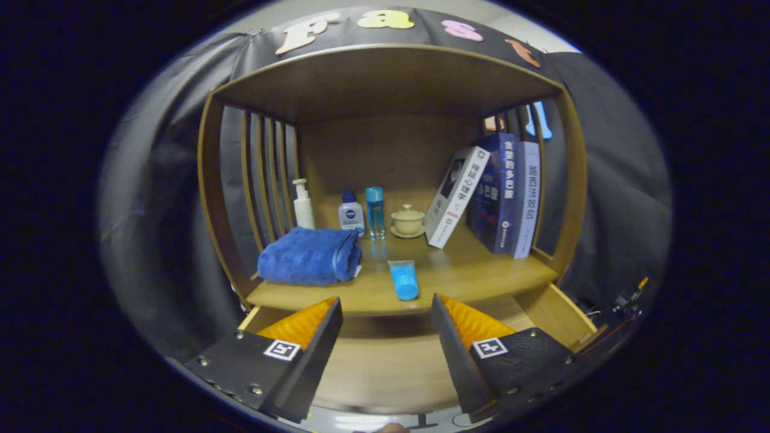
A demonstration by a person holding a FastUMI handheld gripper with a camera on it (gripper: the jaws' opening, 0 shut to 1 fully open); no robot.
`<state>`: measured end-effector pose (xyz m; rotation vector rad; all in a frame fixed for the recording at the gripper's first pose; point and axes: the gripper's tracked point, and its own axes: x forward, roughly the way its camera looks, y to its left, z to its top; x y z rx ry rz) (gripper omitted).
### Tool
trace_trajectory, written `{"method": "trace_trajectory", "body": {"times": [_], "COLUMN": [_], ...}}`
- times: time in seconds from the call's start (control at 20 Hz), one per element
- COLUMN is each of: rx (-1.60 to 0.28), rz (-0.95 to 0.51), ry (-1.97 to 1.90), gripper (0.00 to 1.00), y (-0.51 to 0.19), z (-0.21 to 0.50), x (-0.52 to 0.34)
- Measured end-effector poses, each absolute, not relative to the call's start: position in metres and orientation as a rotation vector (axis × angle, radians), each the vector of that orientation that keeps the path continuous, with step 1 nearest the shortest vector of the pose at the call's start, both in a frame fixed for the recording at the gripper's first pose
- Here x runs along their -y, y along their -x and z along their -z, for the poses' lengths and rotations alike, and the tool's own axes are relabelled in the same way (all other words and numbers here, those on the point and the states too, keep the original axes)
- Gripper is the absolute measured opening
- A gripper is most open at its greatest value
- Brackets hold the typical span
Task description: Pull open the drawer, take out the items inside it, and place them on the countertop above the cabinet.
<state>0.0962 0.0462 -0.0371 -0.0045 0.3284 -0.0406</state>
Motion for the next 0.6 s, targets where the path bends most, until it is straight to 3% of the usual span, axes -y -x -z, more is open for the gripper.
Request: {"method": "trace_trajectory", "body": {"times": [0.1,0.4,0.6], "rx": [-0.317,-0.243,-0.295], "rz": [0.065,0.089,0.110], "ry": [-0.003,-0.016,-0.042], "gripper": [0.90,0.90,0.90], "y": [-0.073,-0.011,0.007], "z": [0.047,0.068,0.101], "x": [-0.038,-0.026,-0.022]}}
